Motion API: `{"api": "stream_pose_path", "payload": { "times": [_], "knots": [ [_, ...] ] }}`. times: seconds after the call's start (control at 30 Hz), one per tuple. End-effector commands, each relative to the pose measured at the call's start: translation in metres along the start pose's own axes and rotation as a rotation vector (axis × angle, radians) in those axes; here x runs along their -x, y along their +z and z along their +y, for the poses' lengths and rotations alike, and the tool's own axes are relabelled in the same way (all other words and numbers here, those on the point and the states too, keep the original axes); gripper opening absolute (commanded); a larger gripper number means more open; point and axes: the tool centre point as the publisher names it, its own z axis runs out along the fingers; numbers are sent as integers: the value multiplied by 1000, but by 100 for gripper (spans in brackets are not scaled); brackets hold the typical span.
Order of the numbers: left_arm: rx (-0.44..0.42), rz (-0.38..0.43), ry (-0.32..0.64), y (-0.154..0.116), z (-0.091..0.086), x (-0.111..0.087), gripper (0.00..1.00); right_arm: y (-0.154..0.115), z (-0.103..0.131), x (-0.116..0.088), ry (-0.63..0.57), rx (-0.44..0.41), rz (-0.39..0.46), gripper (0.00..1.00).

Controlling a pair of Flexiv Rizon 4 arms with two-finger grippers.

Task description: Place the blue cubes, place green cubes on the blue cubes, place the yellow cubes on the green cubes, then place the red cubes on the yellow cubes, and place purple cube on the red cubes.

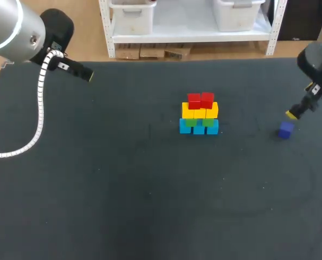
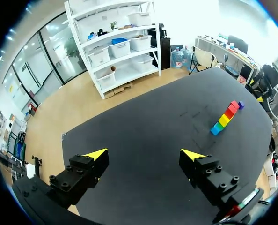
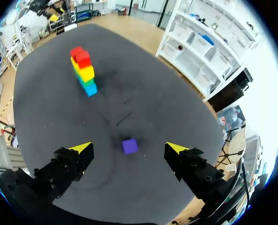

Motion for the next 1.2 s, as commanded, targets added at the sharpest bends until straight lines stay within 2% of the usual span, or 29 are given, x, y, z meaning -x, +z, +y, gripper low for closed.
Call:
{"api": "stream_pose_path", "payload": {
  "times": [0.03,0.27,0.33,0.5,1.0,1.13,1.2],
  "knots": [
    [-4,0,2,1,1,1,100,29,-3,3,17,104,80,100],
    [-4,0,2,1,1,1,100,61,-1,-1,-42,161,125,100],
    [-4,0,2,1,1,1,100,68,2,-1,-85,172,159,100],
    [-4,0,2,1,1,1,100,83,1,-7,-103,199,225,100],
    [-4,0,2,1,1,1,100,103,-11,-18,-100,217,256,100],
    [-4,0,2,1,1,1,100,107,-12,-21,-96,220,263,91],
    [-4,0,2,1,1,1,100,108,-12,-23,-94,222,266,82]
  ]
}}
